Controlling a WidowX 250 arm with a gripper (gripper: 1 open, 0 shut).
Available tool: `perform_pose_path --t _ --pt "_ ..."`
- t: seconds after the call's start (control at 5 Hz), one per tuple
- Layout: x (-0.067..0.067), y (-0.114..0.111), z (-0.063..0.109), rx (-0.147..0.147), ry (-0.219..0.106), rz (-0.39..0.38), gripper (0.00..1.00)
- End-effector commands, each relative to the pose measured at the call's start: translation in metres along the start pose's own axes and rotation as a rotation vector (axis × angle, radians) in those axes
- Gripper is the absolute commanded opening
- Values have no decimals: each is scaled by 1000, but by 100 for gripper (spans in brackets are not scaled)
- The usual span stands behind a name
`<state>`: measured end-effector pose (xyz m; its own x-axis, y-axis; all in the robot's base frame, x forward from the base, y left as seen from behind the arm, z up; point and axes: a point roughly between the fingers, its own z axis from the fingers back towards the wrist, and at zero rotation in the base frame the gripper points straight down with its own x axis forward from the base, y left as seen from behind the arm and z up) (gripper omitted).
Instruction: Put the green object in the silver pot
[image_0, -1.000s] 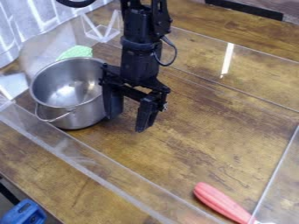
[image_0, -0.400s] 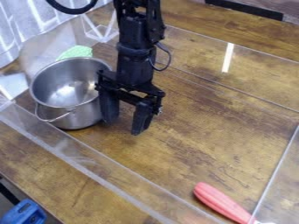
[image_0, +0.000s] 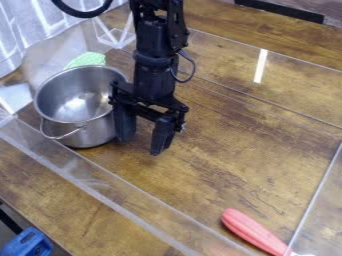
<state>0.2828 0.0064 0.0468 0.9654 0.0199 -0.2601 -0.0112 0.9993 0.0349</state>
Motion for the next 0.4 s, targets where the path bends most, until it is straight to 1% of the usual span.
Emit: perform_pose_path --t 0.0,0.2 --pt "1 5 6 -7 -29 19 0" --pt "2 5 5 -9 -30 21 0"
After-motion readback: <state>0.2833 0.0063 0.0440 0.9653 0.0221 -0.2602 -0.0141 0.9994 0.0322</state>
